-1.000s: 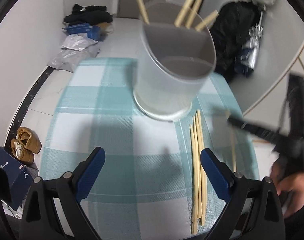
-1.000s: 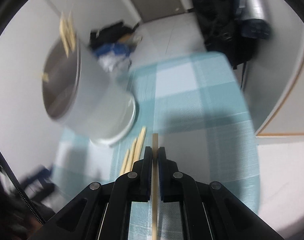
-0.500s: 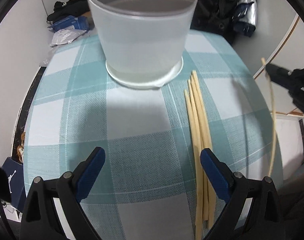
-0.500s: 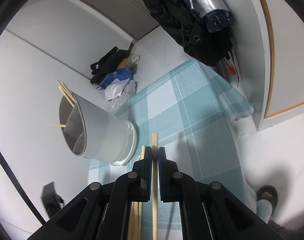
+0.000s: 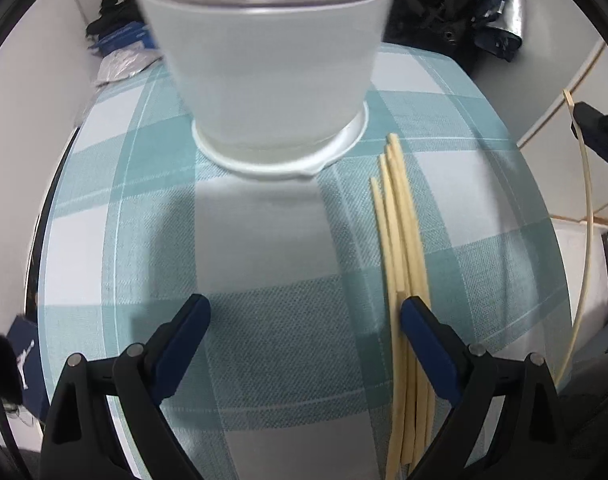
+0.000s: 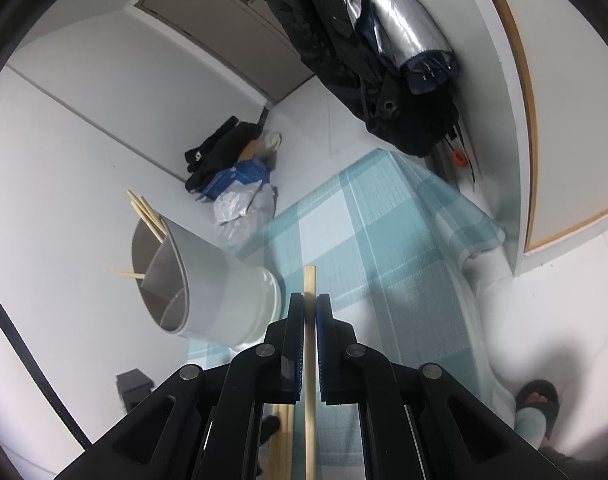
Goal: Organize utensils
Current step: 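Grasp another chopstick with the left gripper while the right gripper holds its chopstick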
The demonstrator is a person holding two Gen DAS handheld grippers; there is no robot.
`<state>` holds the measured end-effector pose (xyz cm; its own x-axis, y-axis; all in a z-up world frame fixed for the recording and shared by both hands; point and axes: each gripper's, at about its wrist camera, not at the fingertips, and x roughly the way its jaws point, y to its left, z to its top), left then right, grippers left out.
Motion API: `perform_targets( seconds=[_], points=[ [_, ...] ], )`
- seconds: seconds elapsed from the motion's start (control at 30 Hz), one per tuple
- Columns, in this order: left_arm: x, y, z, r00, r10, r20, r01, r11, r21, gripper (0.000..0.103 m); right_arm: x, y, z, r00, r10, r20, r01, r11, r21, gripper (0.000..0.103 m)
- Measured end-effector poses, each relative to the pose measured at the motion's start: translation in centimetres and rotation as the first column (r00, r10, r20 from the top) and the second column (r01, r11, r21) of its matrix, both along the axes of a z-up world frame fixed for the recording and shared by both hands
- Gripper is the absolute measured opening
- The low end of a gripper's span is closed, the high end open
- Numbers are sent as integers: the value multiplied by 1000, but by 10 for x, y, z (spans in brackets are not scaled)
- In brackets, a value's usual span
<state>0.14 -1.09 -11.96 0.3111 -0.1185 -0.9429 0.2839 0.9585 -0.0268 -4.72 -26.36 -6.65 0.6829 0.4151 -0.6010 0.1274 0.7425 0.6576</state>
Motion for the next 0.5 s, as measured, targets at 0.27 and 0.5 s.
perform_targets(
  seconds=[0.27, 0.5],
  points=[
    [19, -1, 0, 999, -39, -14, 40, 998, 52, 89, 1, 2, 2, 1000, -4, 4, 4, 1000, -9, 5],
    [31, -21, 5, 993, -115, 7, 115, 992, 55, 63, 6, 13, 2, 1000, 22, -3, -22, 998, -56, 5]
  ],
)
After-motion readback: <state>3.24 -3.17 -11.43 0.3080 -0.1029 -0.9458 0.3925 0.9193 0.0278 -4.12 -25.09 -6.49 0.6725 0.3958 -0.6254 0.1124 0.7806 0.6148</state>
